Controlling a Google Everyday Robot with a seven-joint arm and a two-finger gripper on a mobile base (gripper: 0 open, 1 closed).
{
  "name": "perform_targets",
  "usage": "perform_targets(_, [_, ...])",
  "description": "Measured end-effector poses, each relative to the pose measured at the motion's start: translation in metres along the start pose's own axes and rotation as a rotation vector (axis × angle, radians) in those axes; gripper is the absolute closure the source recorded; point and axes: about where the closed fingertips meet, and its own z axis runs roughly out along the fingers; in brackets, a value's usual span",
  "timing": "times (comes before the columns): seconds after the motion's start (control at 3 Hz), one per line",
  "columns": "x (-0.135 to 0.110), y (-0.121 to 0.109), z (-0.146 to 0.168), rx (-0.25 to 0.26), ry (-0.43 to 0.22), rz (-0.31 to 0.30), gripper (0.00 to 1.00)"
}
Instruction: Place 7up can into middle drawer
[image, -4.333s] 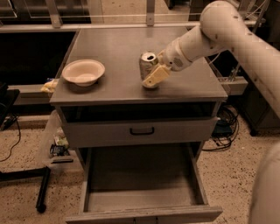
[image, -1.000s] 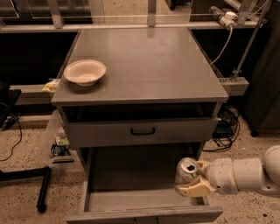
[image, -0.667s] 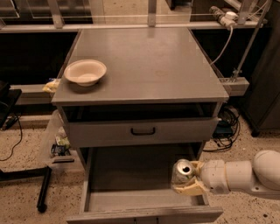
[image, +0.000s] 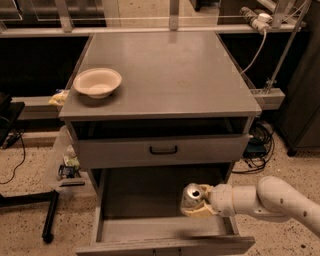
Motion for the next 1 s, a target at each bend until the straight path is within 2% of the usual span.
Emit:
perform_targets(0.33, [0.036,-0.014,0.036,-0.013,-0.018,0.009,1.0])
perform_targets(0.67, [0.041,-0.012,0.041,-0.02,-0.025,0.019,1.0])
perform_targets(1.0, [0.047,-0.011,0.043,-0.017,-0.006,-0.016,1.0])
